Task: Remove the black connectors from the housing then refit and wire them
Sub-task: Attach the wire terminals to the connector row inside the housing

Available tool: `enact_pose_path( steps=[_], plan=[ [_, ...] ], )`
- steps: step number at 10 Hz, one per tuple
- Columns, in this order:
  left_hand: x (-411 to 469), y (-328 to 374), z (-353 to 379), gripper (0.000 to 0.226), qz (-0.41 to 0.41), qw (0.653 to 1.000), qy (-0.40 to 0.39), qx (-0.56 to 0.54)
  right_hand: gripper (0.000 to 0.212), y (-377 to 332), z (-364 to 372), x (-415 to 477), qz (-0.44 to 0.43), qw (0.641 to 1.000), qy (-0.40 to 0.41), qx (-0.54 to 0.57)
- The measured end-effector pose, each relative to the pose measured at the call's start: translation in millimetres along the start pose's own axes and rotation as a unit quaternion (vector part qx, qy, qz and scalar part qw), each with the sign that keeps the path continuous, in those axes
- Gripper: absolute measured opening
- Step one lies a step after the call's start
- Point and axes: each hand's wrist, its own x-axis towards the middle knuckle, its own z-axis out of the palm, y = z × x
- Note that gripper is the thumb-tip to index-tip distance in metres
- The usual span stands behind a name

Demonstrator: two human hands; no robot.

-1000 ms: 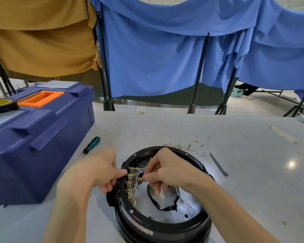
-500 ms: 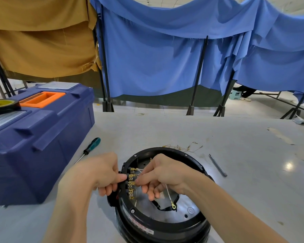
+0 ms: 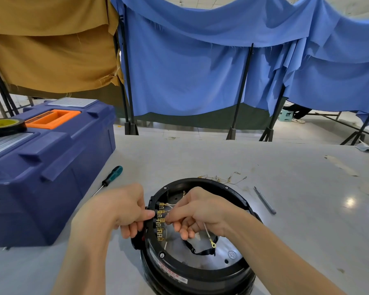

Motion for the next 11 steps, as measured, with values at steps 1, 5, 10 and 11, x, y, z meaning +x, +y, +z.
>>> enact_pose_path(
  steps=[1,5,10,11],
  plan=[
    [0.1,-0.5,-0.8,0.039,0.002,1.0,-0.008,-0.005,0.013,0.8,1.2,1.4,-0.002,1.0,0.001,-0.004],
    [-0.4,1.6,-1.1,0.037,-0.001,1.0,-0.007,-0.007,0.009,2.9,-0.8,3.3,0.006,1.0,-0.003,0.009],
    [-1.4,4.2,-1.7,0.037,0.016,1.0,0.016,-0.001,0.017,1.1,6.0,10.2,0.101,0.99,0.017,0.096],
    [-1.6,6.7,-0.3,0.036,0.02,0.999,0.029,0.009,0.017,-0.6,7.8,10.7,0.114,0.988,0.025,0.104]
  ],
)
